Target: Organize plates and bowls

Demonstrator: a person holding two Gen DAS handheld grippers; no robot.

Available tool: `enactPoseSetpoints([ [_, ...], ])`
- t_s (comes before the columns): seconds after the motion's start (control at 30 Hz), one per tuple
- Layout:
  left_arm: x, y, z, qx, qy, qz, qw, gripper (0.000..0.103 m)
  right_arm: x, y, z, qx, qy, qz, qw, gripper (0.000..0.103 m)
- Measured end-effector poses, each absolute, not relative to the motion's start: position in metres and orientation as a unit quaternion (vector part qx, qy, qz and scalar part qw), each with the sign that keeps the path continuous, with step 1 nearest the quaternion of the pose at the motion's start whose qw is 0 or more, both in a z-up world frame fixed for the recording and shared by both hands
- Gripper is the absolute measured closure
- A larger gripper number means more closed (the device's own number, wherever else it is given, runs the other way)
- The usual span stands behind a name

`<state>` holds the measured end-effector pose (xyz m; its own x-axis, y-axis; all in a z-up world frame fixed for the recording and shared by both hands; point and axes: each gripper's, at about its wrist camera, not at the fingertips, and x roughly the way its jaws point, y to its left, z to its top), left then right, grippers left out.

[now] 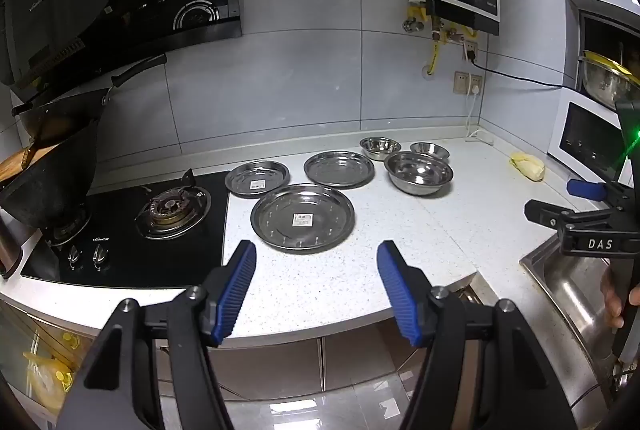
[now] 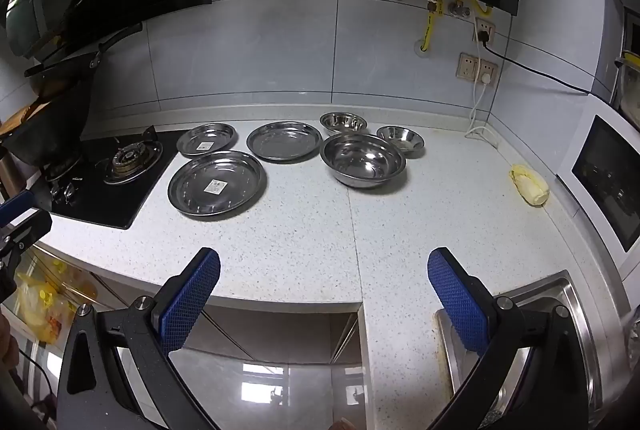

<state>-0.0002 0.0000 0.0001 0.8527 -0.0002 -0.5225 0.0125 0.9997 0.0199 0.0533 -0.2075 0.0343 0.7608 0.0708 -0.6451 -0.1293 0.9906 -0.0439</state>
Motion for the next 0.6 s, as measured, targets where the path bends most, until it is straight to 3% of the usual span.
enactPoseSetpoints([
  [0.6, -0.0043, 0.0074, -0.0041, 0.011, 0.272, -0.002, 0.962, 0.041, 0.0517, -0.2091, 0.0360, -0.041, 0.343, 0.056, 0.937, 0.001],
])
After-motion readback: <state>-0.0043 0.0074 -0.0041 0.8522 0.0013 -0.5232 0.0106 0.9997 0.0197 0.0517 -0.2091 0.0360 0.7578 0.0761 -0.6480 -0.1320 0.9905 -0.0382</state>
